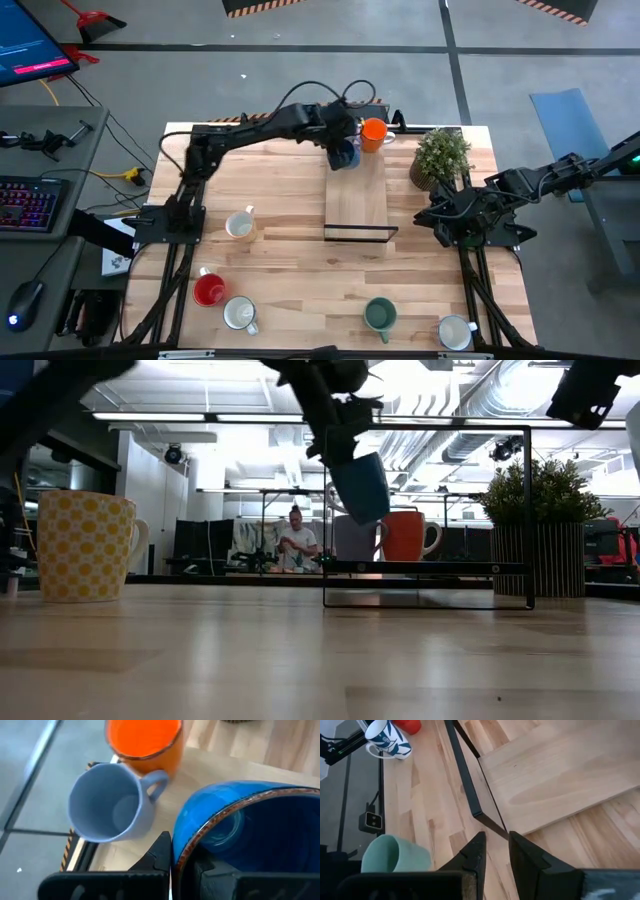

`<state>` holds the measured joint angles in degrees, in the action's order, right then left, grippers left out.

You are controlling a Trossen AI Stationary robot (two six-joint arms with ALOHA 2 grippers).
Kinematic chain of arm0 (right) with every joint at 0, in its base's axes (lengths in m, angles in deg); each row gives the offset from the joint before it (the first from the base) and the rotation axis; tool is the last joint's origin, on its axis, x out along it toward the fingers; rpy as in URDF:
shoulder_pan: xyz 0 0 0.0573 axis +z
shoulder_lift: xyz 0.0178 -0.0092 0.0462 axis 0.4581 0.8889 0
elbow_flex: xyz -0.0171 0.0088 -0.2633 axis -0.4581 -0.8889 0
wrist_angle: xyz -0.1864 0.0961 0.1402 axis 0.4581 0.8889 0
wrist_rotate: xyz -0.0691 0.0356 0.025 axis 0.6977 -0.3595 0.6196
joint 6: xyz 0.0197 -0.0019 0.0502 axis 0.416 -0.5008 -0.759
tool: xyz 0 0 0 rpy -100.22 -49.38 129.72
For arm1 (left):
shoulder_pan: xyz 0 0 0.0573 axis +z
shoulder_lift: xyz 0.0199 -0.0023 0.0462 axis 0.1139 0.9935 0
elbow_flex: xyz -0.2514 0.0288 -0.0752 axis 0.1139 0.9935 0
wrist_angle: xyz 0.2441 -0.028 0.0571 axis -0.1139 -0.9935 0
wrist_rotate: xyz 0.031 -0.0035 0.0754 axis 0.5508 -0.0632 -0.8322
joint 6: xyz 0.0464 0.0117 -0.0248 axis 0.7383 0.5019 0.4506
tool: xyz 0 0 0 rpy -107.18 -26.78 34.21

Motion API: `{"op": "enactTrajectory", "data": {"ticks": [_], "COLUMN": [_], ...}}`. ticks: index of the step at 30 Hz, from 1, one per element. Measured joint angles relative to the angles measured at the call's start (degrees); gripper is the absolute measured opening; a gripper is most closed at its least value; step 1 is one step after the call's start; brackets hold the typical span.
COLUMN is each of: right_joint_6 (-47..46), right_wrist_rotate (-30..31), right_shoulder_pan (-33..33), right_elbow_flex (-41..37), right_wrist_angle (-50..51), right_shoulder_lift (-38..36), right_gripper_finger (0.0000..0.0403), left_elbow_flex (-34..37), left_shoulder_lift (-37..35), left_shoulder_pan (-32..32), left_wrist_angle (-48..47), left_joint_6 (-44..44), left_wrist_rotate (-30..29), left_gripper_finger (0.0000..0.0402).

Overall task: Place coffee mugs
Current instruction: Put the dark blue mug on the shelf next to the light blue mug

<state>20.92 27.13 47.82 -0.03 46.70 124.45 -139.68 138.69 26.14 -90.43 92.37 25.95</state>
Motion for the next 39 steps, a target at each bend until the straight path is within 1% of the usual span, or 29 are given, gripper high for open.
{"op": "enactTrajectory", "data": {"ticks": [4,5,7,9,14,17,21,29,32,35,37,39], "right_joint_6": [-0.1,-0.1,-0.1,0.0,0.5,0.5,0.5,0.5,0.5,0.5,0.5,0.5], "right_wrist_rotate": [0.0,0.0,0.0,0.0,0.1,0.8,0.9,0.9,0.9,0.9,0.9,0.9], "right_shoulder_pan": [0.0,0.0,0.0,0.0,0.0,0.0,0.0,0.0,0.0,0.0,0.0,0.0], "right_elbow_flex": [0.0,0.0,0.0,0.0,0.0,0.0,0.0,0.0,0.0,0.0,0.0,0.0], "right_wrist_angle": [-0.2,-0.2,-0.2,-0.1,0.0,0.0,0.0,0.0,0.0,0.0,0.0,0.0], "right_shoulder_lift": [0.0,0.0,0.0,0.0,0.0,0.0,0.0,0.0,0.0,0.0,0.0,0.0], "right_gripper_finger": [0.0065,0.0065,0.0065,0.0065,0.0065,0.0065,0.0065,0.0065,0.0065,0.0065,0.0065,0.0065], "left_elbow_flex": [-12.5,-12.6,-10.0,-8.8,-7.1,-7.1,-7.1,-7.1,-7.0,-7.1,-7.0,-7.0], "left_shoulder_lift": [6.5,7.0,6.9,7.3,7.7,7.7,7.7,9.2,9.6,10.1,10.1,10.2], "left_shoulder_pan": [0.1,0.1,0.0,0.0,-0.8,-1.0,-1.0,-1.6,-1.6,-1.6,-1.6,-1.6], "left_wrist_angle": [-10.0,-11.2,-11.5,-14.1,-13.5,-10.9,-12.2,-10.0,-11.2,-10.1,-11.6,-10.2], "left_joint_6": [1.7,1.7,2.1,1.8,1.5,1.3,1.3,1.1,1.3,1.2,1.3,1.3], "left_wrist_rotate": [0.2,0.2,0.8,1.5,-1.8,-1.6,-1.5,-1.4,-1.2,-1.2,-1.2,-1.2], "left_gripper_finger": [0.0004,0.0004,0.0004,0.0004,0.0004,0.0004,0.0004,0.0004,0.0004,0.0004,0.0004,0.0004]}}
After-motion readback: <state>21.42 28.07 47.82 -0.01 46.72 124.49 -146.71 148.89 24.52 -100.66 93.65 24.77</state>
